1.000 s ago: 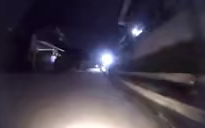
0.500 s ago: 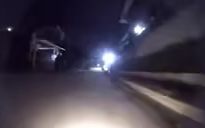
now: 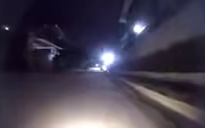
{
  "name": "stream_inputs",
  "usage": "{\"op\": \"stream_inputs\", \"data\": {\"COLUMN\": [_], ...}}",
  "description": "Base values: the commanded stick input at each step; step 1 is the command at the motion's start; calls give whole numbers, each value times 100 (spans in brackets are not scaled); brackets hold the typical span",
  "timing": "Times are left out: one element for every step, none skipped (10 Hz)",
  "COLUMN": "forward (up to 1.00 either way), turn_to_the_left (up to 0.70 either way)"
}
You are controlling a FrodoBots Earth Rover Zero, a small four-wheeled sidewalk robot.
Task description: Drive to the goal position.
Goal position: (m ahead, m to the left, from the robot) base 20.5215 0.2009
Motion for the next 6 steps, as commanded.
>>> {"op": "stream_inputs", "data": {"forward": [70, 70, 70, 70, 70, 70], "turn_to_the_left": [-34, -23, -6, 0, 0, 0]}}
